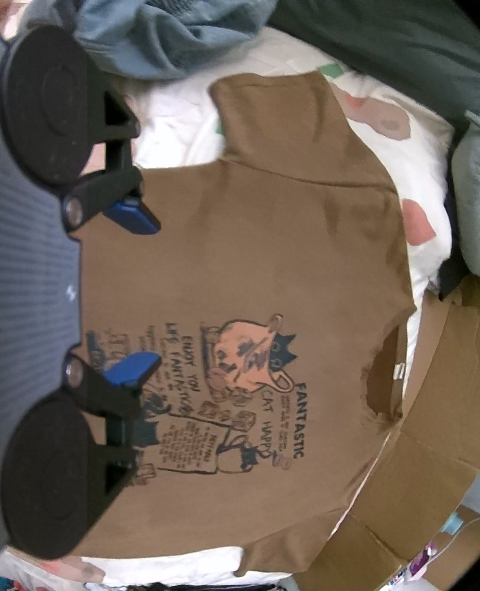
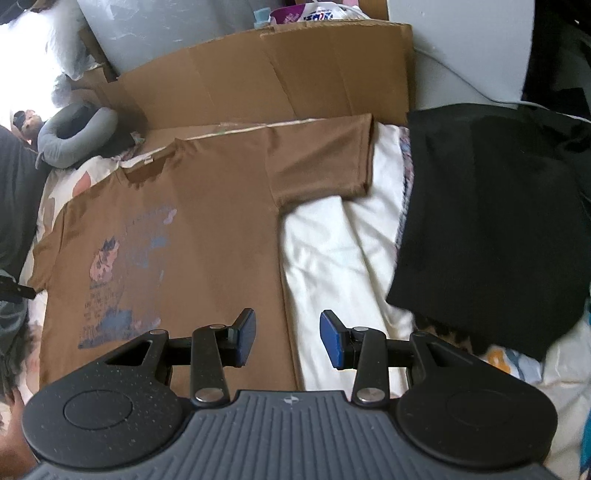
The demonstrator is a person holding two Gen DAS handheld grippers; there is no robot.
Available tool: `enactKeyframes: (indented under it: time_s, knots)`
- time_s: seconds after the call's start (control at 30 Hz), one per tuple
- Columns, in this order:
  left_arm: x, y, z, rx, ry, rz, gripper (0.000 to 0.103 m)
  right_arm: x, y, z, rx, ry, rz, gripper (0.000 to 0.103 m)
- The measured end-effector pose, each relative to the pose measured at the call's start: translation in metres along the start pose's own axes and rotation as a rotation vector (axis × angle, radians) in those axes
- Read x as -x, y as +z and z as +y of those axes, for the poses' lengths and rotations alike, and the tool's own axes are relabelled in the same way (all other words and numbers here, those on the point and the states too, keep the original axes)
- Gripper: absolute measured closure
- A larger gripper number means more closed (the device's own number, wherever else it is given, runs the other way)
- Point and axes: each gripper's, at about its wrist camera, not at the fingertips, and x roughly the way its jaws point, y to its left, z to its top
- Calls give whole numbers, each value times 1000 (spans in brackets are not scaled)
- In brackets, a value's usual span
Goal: Fold clothes
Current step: 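Move both open tools over the brown shirt to its collar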
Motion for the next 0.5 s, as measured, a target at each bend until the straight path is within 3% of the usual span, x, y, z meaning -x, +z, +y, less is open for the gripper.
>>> enactKeyframes:
  time_s: [0.5]
  knots:
    - [-46,37,-22,-52,-45,-94,30,-72,68,39,86,9,-17,58]
